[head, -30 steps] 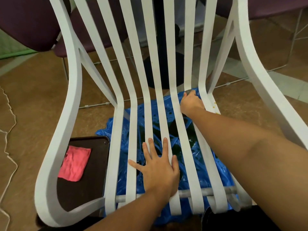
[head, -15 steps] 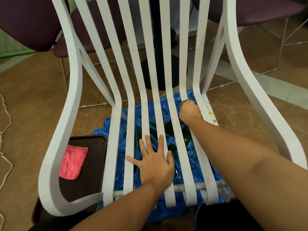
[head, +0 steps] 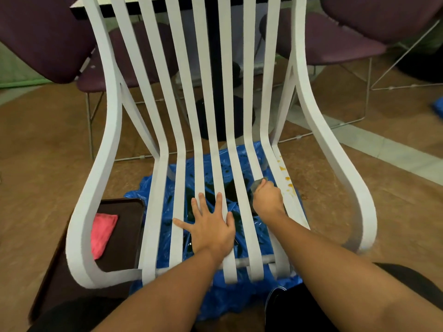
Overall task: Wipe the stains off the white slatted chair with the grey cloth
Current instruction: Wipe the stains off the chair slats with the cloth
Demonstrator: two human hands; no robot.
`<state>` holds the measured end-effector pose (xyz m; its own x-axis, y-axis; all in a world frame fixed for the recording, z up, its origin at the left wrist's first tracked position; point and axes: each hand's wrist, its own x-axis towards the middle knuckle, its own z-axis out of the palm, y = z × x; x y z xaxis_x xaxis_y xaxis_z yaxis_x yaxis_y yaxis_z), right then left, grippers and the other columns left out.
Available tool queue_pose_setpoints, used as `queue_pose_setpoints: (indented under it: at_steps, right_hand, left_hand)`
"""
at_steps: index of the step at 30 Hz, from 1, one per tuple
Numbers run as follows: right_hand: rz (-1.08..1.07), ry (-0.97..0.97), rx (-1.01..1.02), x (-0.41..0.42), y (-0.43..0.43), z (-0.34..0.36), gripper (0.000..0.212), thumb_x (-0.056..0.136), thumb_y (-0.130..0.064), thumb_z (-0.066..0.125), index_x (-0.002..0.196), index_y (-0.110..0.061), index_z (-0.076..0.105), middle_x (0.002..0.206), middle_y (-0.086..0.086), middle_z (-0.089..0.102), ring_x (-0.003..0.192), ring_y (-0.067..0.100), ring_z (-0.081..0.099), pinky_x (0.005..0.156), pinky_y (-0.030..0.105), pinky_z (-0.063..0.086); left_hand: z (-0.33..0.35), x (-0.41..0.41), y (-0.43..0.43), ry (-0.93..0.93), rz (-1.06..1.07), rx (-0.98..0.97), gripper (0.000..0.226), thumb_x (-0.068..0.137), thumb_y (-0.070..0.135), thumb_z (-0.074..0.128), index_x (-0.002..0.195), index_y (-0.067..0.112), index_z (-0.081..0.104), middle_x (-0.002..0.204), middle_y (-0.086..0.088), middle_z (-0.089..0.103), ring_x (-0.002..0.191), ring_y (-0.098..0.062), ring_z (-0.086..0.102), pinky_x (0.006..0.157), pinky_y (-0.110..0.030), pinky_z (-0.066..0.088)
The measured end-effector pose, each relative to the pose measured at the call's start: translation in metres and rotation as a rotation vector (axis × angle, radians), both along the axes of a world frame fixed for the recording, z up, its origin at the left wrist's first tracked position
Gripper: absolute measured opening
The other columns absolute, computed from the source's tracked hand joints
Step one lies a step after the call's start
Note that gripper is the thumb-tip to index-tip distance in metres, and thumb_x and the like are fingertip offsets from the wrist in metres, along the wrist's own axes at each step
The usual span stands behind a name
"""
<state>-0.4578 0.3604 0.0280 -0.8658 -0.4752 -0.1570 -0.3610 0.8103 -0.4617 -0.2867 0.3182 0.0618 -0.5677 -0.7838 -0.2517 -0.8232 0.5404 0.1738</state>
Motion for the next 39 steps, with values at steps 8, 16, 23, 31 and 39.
queue_pose_setpoints:
  at_steps: [8,16,23,31,39]
  right_hand:
    - [-0.073,0.022,-0.175,0.010,0.013,0.011,0.026,0.101,-0.009,0.037,0.120,0.004,0.049,0.117,0.022,0.053,0.107,0.036,0.053,0.085,0.043,0.045]
    - [0.133,0.062,-0.456,0.028,0.010,0.022,0.021,0.108,-0.029,0.033,0.103,-0.016,0.049,0.098,0.001,0.052,0.086,0.019,0.054,0.069,0.033,0.043]
    - [0.587,0.131,-0.086,0.024,-0.010,0.006,0.046,0.108,-0.035,0.024,0.144,-0.018,0.047,0.162,0.001,0.030,0.152,0.016,0.017,0.126,0.038,0.013]
    - [0.540,0.074,-0.050,0.009,-0.052,-0.001,0.051,0.109,-0.028,0.028,0.157,-0.013,0.026,0.167,-0.003,0.013,0.154,0.020,-0.001,0.126,0.044,0.004]
    - [0.538,0.105,0.023,-0.033,-0.107,-0.003,0.054,0.106,-0.019,0.037,0.157,-0.009,0.023,0.168,0.003,0.006,0.154,0.026,-0.005,0.126,0.040,0.007]
  left_hand:
    - [0.004,0.000,0.003,0.014,0.005,0.002,0.061,0.102,0.060,0.015,0.158,0.045,-0.005,0.169,-0.006,-0.009,0.155,-0.030,-0.012,0.105,-0.083,-0.002]
    - [0.003,0.000,0.002,0.002,0.004,-0.010,0.061,0.101,0.060,0.014,0.157,0.045,-0.006,0.169,-0.006,-0.008,0.155,-0.031,-0.012,0.106,-0.083,-0.002]
    - [0.003,0.000,0.003,-0.004,-0.002,-0.017,0.061,0.102,0.059,0.013,0.158,0.044,-0.006,0.169,-0.007,-0.010,0.155,-0.031,-0.013,0.105,-0.083,-0.001]
    - [0.001,0.000,0.002,-0.010,-0.007,-0.017,0.061,0.102,0.058,0.010,0.157,0.043,-0.011,0.168,-0.007,-0.015,0.154,-0.032,-0.016,0.104,-0.083,-0.005]
    - [-0.006,-0.001,-0.001,0.000,-0.012,-0.037,0.062,0.101,0.059,0.011,0.157,0.044,-0.011,0.168,-0.008,-0.013,0.154,-0.033,-0.015,0.103,-0.082,-0.010]
